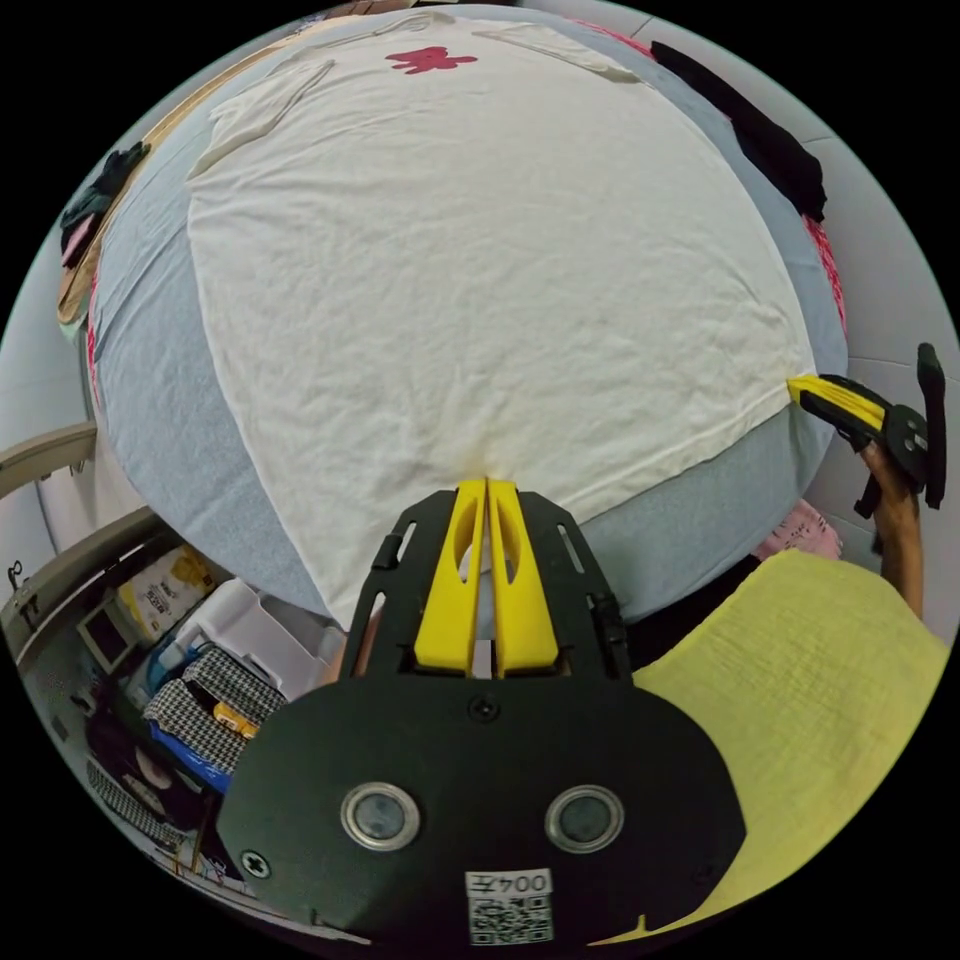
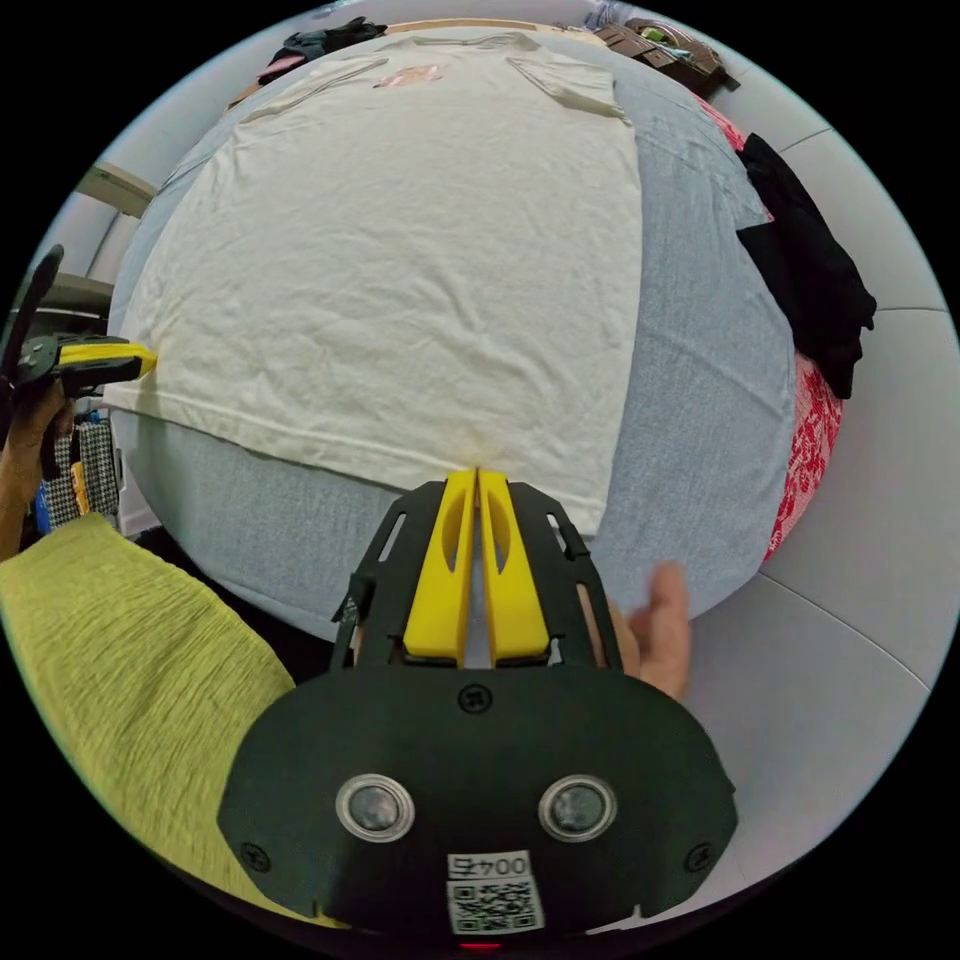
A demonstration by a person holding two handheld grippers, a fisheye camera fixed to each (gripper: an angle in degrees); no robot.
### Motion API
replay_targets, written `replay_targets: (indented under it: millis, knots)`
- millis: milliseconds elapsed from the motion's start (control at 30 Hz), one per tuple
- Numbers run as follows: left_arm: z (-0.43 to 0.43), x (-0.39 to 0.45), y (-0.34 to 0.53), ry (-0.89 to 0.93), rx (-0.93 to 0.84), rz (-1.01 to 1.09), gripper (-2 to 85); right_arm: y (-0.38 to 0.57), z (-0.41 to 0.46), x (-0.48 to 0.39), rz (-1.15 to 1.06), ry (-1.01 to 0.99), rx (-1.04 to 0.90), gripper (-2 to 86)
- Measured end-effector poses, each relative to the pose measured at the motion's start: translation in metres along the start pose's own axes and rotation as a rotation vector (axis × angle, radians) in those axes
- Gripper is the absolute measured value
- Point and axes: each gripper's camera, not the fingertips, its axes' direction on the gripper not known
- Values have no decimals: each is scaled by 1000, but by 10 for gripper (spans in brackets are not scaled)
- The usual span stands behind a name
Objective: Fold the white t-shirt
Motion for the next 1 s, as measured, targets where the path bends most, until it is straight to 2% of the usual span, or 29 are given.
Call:
replay_targets:
  millis: [133, 300, 467, 700, 933, 1000]
  knots:
    - [3, -3, 6, -28, 23, 67, 3, 7, -1, 3, 0, 22, -1, -7]
    - [9, -31, 15, 57, 36, 79, 5, 11, -2, 9, -40, 54, -47, -7]
    - [16, -54, 22, 106, 19, 135, 6, 9, -3, 35, 63, -6, -130, -6]
    - [29, -92, 50, 175, 112, 255, 6, 34, -3, 58, 49, 23, -89, -6]
    - [44, -131, 83, 261, 190, 128, 13, 61, -3, 113, 79, -90, -87, 5]
    - [53, -153, 97, 360, 209, 39, 23, 72, -3, 132, 66, -144, -65, 23]
